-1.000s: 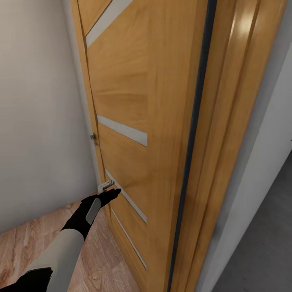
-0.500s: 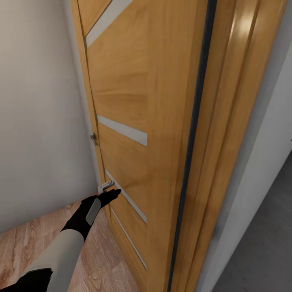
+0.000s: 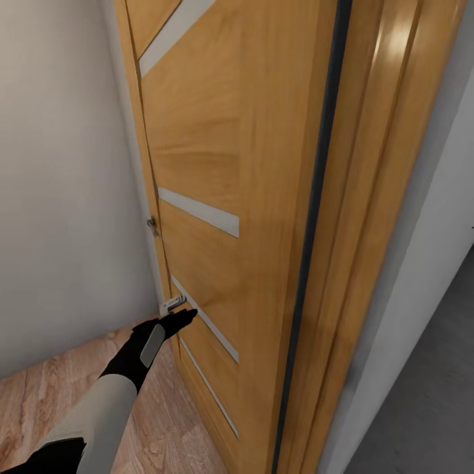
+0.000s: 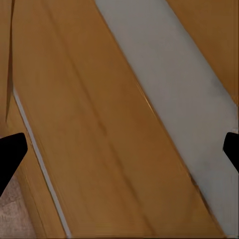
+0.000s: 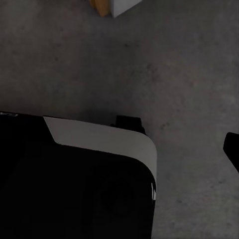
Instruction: Move the two storage containers from the living room to the garage. In the garage, place one container on the floor and stack the other container on top of it (either order is fine).
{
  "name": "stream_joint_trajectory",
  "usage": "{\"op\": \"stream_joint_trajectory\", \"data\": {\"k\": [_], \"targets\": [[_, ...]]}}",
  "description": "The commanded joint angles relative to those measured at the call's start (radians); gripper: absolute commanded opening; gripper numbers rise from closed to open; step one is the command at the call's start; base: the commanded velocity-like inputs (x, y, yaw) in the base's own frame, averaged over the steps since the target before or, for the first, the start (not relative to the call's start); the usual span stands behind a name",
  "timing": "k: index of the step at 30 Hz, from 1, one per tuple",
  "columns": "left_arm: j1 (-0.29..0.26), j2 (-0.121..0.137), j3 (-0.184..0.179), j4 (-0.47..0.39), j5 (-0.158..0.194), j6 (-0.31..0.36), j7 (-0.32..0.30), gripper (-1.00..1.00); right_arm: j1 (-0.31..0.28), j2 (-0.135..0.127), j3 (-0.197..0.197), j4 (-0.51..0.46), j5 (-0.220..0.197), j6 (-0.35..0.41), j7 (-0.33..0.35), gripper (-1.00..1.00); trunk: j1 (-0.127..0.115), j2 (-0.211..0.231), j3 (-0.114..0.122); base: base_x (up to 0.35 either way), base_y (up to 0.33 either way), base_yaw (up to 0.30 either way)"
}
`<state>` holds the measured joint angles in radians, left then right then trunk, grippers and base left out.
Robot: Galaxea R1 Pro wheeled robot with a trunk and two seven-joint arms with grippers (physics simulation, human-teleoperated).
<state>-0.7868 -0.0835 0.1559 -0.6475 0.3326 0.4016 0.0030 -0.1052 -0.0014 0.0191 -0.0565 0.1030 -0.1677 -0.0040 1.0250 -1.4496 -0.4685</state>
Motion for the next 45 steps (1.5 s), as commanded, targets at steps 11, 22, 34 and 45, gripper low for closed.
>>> {"op": "stream_joint_trajectory", "data": {"k": [11,22,34,45], "targets": [[0.016,0.011,0.004,0.208,0.026,-0.055,-0.006,1.00,-0.001,0.000,0.001,0.001,0.007,-0.003,0.000,1.00,0.000,0.000,-0.001,0.000,0.000,0.000],[0.037,0.063,0.006,0.602,0.020,-0.327,-0.005,1.00,-0.001,0.001,0.001,0.004,0.008,-0.003,0.000,1.00,0.000,0.000,-0.001,0.000,0.000,0.000],[0.222,0.072,0.004,0.666,0.018,-0.398,0.003,1.00,-0.001,0.001,0.000,0.004,0.007,-0.003,-0.001,1.00,0.000,0.000,-0.001,0.000,0.000,0.000],[0.370,0.078,0.002,0.699,0.017,-0.396,0.002,1.00,-0.001,0.000,0.000,0.002,0.007,-0.003,-0.001,1.00,0.000,0.000,-0.001,0.000,0.000,0.000]]}}
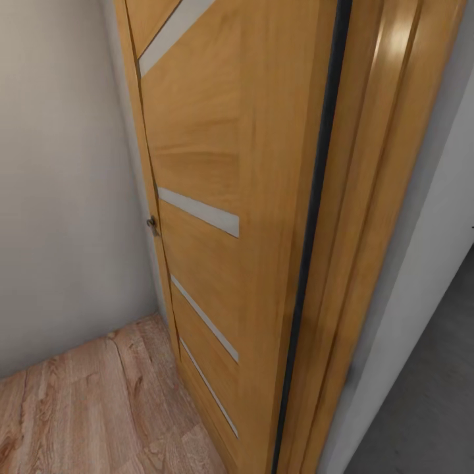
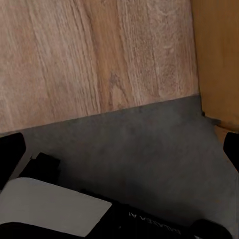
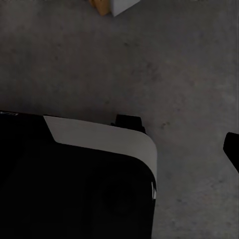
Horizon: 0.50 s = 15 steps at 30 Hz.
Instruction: Move the two storage containers from the living room to the garage. In the garage, place one container on the floor and stack the other container on top of it (either order is fine).
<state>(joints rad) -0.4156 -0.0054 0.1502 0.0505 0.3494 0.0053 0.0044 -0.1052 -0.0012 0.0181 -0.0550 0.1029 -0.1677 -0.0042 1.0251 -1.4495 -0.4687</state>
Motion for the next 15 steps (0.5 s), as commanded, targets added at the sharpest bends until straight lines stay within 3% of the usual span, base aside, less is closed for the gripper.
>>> {"op": "stream_joint_trajectory", "data": {"k": [1,15], "targets": [[0.011,0.000,0.007,0.002,0.000,0.001,0.000,1.00,-0.001,-0.001,0.001,0.000,0.008,-0.003,0.000,1.00,0.000,-0.001,-0.001,0.000,0.000,0.000],[0.101,-0.004,0.003,0.005,-0.003,0.003,0.000,1.00,-0.001,0.002,0.000,-0.002,0.008,-0.003,0.000,1.00,0.000,-0.001,-0.001,0.000,0.000,0.000]]}}
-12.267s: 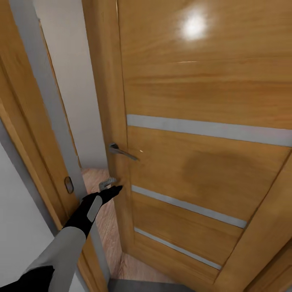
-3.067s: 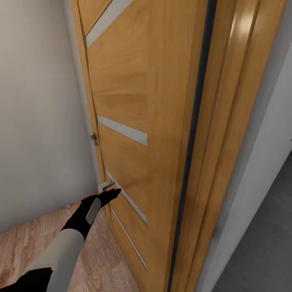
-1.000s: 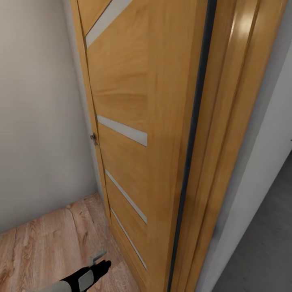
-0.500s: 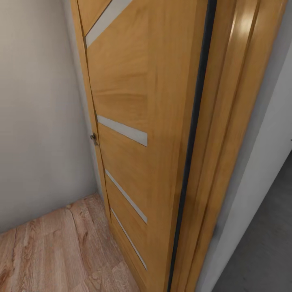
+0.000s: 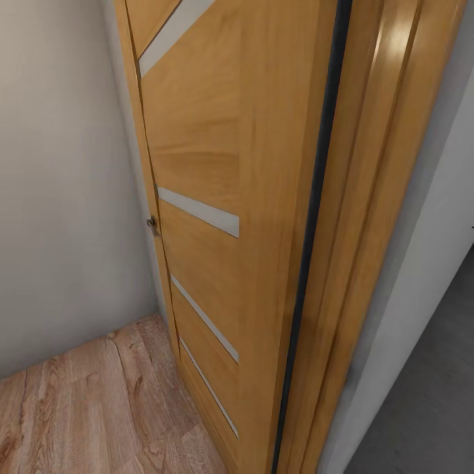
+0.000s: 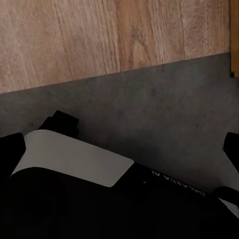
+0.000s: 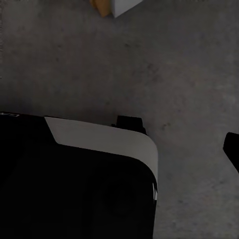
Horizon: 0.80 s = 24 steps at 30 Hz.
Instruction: Move the two storage containers from the living room to the garage. In the garage, place one container on the floor and stack the other container on top of it (either order is fine).
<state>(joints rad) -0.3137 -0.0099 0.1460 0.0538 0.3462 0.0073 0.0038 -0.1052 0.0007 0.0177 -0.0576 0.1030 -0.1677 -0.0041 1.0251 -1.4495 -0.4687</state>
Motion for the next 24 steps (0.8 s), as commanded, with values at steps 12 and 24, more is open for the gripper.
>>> {"op": "stream_joint_trajectory", "data": {"k": [12,24], "targets": [[0.010,-0.001,0.007,0.001,0.000,-0.001,0.002,1.00,-0.001,0.004,0.002,0.004,0.008,-0.003,-0.002,1.00,0.000,-0.001,-0.001,0.000,0.000,0.166],[0.010,-0.001,0.009,0.001,0.002,-0.001,0.001,1.00,-0.001,0.003,0.002,0.005,0.007,-0.003,-0.002,1.00,0.000,-0.001,-0.001,0.000,0.000,0.290]]}}
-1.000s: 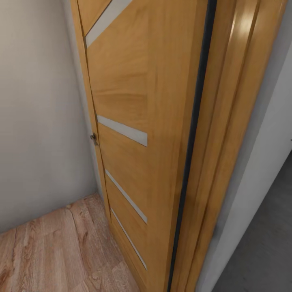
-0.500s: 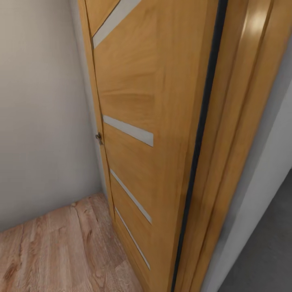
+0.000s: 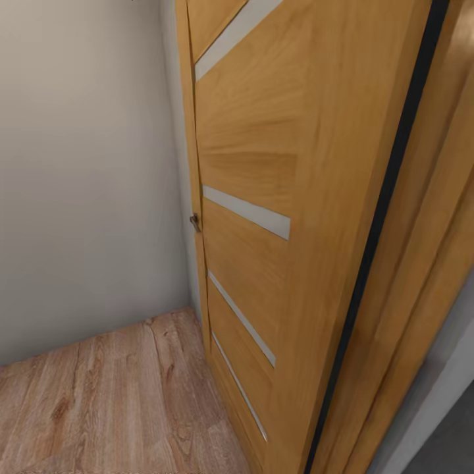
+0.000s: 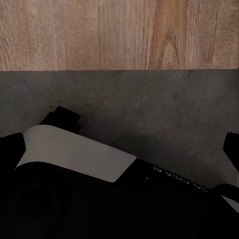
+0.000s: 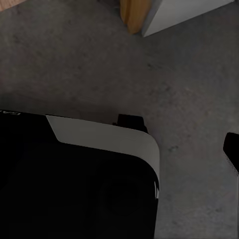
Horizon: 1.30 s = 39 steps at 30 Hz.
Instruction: Move the two storage containers from the living room to the garage. In the garage, place one container on the floor and stack the other container on top of it (either order is fine).
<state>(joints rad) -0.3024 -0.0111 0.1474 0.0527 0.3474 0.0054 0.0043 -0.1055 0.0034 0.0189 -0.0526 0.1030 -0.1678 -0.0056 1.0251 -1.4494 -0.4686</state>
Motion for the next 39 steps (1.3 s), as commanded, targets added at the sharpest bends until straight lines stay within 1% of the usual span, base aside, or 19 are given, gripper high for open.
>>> {"op": "stream_joint_trajectory", "data": {"k": [1,12,39], "targets": [[-0.001,-0.001,0.008,0.002,0.000,0.001,0.000,1.00,0.000,0.000,0.001,0.000,0.007,-0.002,-0.001,1.00,0.000,-0.001,-0.001,0.000,0.000,0.290],[-0.001,-0.009,0.008,0.001,0.001,0.002,-0.006,1.00,0.000,0.000,0.001,0.000,0.007,-0.002,-0.001,1.00,0.000,-0.001,-0.001,0.000,0.000,0.290],[-0.001,-0.009,0.008,0.001,0.001,0.001,-0.006,1.00,0.000,0.001,0.001,0.000,0.009,-0.002,-0.001,1.00,0.000,-0.001,-0.001,0.000,0.000,0.290]]}}
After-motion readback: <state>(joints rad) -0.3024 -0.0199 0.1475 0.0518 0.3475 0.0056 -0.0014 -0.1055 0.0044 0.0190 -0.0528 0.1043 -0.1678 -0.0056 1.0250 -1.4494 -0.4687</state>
